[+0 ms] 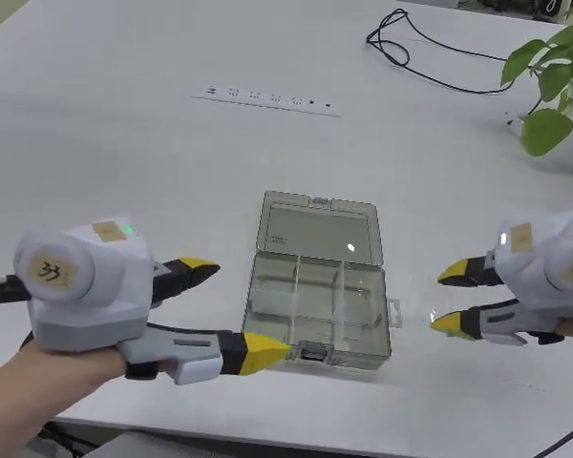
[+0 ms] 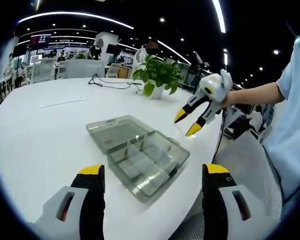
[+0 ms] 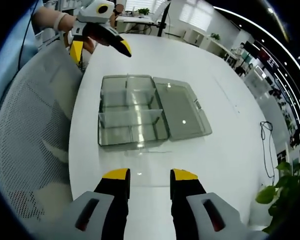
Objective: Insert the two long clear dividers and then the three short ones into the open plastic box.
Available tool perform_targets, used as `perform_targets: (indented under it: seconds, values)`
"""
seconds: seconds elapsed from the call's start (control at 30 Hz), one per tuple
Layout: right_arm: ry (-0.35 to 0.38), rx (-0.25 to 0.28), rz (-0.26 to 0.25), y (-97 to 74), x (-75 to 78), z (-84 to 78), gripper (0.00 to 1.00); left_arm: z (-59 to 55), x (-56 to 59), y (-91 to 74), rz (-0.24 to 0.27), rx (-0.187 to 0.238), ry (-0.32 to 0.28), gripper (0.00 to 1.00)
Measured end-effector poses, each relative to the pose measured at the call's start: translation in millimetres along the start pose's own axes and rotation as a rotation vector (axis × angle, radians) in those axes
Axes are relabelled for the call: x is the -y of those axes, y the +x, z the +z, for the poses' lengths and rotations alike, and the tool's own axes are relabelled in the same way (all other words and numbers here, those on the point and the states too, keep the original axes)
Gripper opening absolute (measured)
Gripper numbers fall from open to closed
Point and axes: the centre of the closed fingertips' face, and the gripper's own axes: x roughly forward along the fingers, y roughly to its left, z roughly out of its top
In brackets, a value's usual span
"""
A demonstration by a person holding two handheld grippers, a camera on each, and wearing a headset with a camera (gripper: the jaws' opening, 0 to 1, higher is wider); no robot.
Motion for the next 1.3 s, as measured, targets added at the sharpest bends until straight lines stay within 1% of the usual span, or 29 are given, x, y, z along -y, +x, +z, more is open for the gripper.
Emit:
perform_targets:
  seconds: [0.07,0.13,0.17,0.23,0.3,0.33,0.37,0.4,0.43,0.47,0.5,0.53,0.57,0.6,0.63,0.67,0.7,0.73,0.77,0.8,0.87,0.9,0.97,1.03,1.13,1.23,1.3]
  values:
    - [-0.014,0.024,-0.007,-1.0,-1.7,13.4,0.32,4.3,-0.4,3.2,-0.001,0.010,-0.017,0.78]
    - [-0.004,0.035,-0.002,-0.2,-4.5,23.1,0.32,9.4,-0.9,6.3,0.002,0.019,-0.030,0.77]
    - [-0.013,0.044,-0.009,0.4,-6.0,29.3,0.32,12.1,-1.4,8.9,0.005,0.023,-0.045,0.75]
    - [-0.022,0.048,-0.008,2.2,-7.9,34.2,0.32,15.4,-0.9,12.3,0.001,0.027,-0.068,0.70]
    - [-0.032,0.058,-0.006,3.9,-11.1,43.4,0.32,19.4,0.0,17.2,-0.008,0.036,-0.113,0.65]
    - [-0.034,0.061,-0.006,4.6,-12.1,47.1,0.32,20.8,1.2,20.5,-0.017,0.035,-0.145,0.64]
    - [-0.040,0.067,-0.009,5.5,-12.8,51.2,0.32,23.2,3.8,23.3,-0.034,0.042,-0.160,0.62]
    - [-0.047,0.069,-0.011,7.1,-14.3,56.6,0.32,23.6,7.7,27.0,-0.052,0.033,-0.196,0.60]
    - [-0.055,0.077,-0.011,7.9,-15.8,61.8,0.32,22.4,11.3,29.7,-0.071,0.014,-0.219,0.59]
    - [-0.062,0.083,-0.012,9.0,-17.5,67.3,0.32,23.8,14.6,33.4,-0.087,0.012,-0.246,0.56]
    - [-0.069,0.084,-0.012,9.8,-19.0,70.8,0.32,22.0,15.8,35.0,-0.089,-0.005,-0.259,0.54]
    - [-0.097,0.086,-0.013,11.3,-21.5,76.1,0.32,21.8,16.9,38.4,-0.096,-0.017,-0.272,0.52]
    - [-0.108,0.085,-0.015,11.8,-22.2,77.7,0.32,22.2,17.9,40.4,-0.101,-0.019,-0.286,0.48]
    - [-0.119,0.082,-0.011,13.4,-25.6,81.3,0.32,20.6,20.3,41.4,-0.109,-0.035,-0.320,0.45]
    - [-0.126,0.085,-0.008,14.2,-27.7,84.1,0.32,22.0,22.7,43.7,-0.125,-0.035,-0.356,0.43]
    - [-0.132,0.086,-0.002,15.7,-30.8,87.1,0.32,22.0,23.5,44.2,-0.131,-0.038,-0.368,0.41]
    - [-0.134,0.086,0.004,16.5,-33.1,88.8,0.32,21.4,25.8,45.3,-0.144,-0.048,-0.402,0.40]
    - [-0.144,0.088,0.005,17.1,-35.1,90.6,0.32,21.4,25.7,46.4,-0.145,-0.048,-0.415,0.39]
    - [-0.156,0.088,0.002,17.7,-36.0,92.1,0.32,21.3,25.8,46.9,-0.148,-0.047,-0.411,0.38]
    - [-0.157,0.088,0.003,18.3,-37.2,94.2,0.32,18.8,25.8,47.3,-0.144,-0.061,-0.427,0.36]
    - [-0.164,0.092,0.007,19.4,-39.6,97.6,0.32,15.7,26.6,47.8,-0.148,-0.074,-0.441,0.33]
    - [-0.168,0.092,0.009,20.1,-41.0,98.8,0.32,12.8,28.2,47.5,-0.153,-0.089,-0.464,0.30]
    - [-0.179,0.091,0.012,21.5,-43.2,100.6,0.32,11.2,31.1,47.6,-0.173,-0.091,-0.491,0.26]
    - [-0.190,0.090,0.017,22.8,-45.9,102.0,0.32,8.1,35.9,46.6,-0.199,-0.109,-0.533,0.19]
    - [-0.221,0.083,0.020,24.4,-49.1,103.4,0.32,6.4,37.0,45.9,-0.202,-0.114,-0.533,0.13]
    - [-0.233,0.082,0.028,25.6,-52.5,104.6,0.32,5.7,37.7,45.4,-0.209,-0.119,-0.560,0.08]
    - [-0.253,0.076,0.030,26.1,-54.7,105.1,0.32,5.7,36.9,45.4,-0.207,-0.118,-0.564,0.05]
